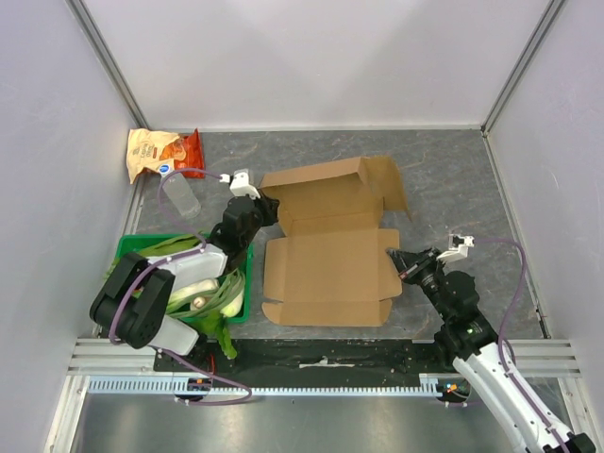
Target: Fold the paper box
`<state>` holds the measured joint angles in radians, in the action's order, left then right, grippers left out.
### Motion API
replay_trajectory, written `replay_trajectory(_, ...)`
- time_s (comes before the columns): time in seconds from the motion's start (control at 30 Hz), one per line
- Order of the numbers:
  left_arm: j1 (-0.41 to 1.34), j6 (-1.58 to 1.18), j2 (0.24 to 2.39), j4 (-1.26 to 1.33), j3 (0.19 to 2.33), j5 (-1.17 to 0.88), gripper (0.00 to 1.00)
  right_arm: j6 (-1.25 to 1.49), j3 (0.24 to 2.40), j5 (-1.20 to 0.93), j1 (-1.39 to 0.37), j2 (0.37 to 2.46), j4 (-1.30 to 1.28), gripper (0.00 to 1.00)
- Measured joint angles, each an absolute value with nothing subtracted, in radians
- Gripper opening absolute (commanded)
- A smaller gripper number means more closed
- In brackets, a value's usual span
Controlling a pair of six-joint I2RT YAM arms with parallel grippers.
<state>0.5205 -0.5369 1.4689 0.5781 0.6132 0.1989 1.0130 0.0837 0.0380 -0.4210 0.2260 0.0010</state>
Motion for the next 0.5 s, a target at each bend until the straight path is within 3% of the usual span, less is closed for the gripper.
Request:
replay_trajectory(0.33, 0.472, -0.589, 1.411, 0.612, 0.603, 0.179, 0.02, 1.23, 0.046, -0.147, -0.392, 0.386, 0.507, 0.0)
replay_trajectory(0.5, 0.466, -0.611, 1.367, 0.624, 0.599, 0.171, 0.02, 1.324, 0.046, -0.18, -0.37, 0.412, 0.583, 0.05)
